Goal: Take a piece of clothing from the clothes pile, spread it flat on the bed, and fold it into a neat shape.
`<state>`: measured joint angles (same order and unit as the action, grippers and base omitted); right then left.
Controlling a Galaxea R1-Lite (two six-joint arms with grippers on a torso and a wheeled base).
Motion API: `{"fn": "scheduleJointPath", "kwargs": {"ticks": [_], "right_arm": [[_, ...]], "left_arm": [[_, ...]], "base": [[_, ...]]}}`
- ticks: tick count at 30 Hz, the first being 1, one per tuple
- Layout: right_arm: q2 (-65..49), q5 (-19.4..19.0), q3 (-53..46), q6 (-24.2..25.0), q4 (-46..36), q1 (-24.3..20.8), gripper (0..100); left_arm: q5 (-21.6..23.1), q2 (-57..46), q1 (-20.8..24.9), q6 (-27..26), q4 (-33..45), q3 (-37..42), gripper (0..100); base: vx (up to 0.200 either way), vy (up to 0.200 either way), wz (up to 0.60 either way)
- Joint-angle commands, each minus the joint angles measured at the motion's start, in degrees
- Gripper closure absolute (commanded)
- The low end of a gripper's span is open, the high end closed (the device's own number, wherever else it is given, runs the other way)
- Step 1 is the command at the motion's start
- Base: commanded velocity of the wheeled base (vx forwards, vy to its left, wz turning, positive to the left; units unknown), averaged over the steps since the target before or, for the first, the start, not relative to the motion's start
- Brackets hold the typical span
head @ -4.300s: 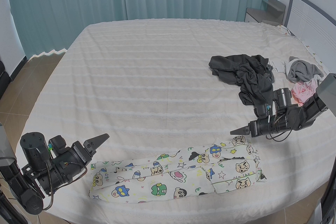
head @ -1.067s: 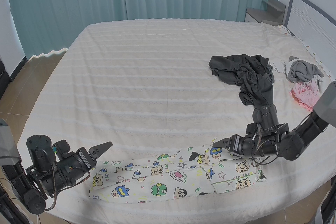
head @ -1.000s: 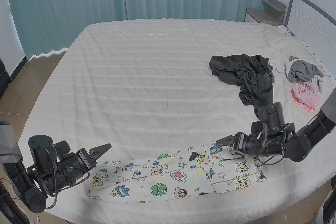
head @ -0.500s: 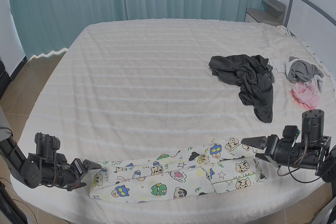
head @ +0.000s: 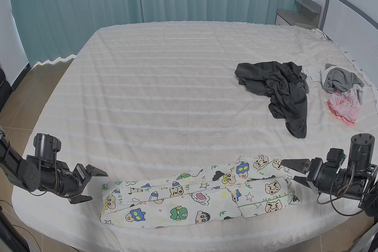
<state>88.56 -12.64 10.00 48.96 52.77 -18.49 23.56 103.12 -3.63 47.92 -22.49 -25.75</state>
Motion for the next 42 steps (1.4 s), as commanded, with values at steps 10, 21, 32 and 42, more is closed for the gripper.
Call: {"fn": "scheduleJointPath", "kwargs": {"ticks": [10, 21, 32, 42], "right_arm": [[0.8, 0.0, -0.2, -0.1, 0.0, -0.2, 0], [1.2, 0.0, -0.3, -0.2, 0.0, -0.6, 0], [1.2, 0.0, -0.7, -0.2, 0.1, -1.8, 0], [1.3, 0.0, -0.8, -0.3, 0.1, -1.8, 0]], "left_arm": [[-6.2, 6.5, 4.3, -0.3, -0.4, -1.8, 0], [-9.3, 11.3, 7.8, 0.1, -3.3, -3.6, 100], [-10.5, 8.9, 7.3, 0.0, -2.7, -3.8, 100], [-12.1, 3.1, 7.9, -0.1, -3.2, -5.9, 100]], "base": [[0.000, 0.000, 0.00], [0.000, 0.000, 0.00], [0.000, 0.000, 0.00], [0.000, 0.000, 0.00]]}}
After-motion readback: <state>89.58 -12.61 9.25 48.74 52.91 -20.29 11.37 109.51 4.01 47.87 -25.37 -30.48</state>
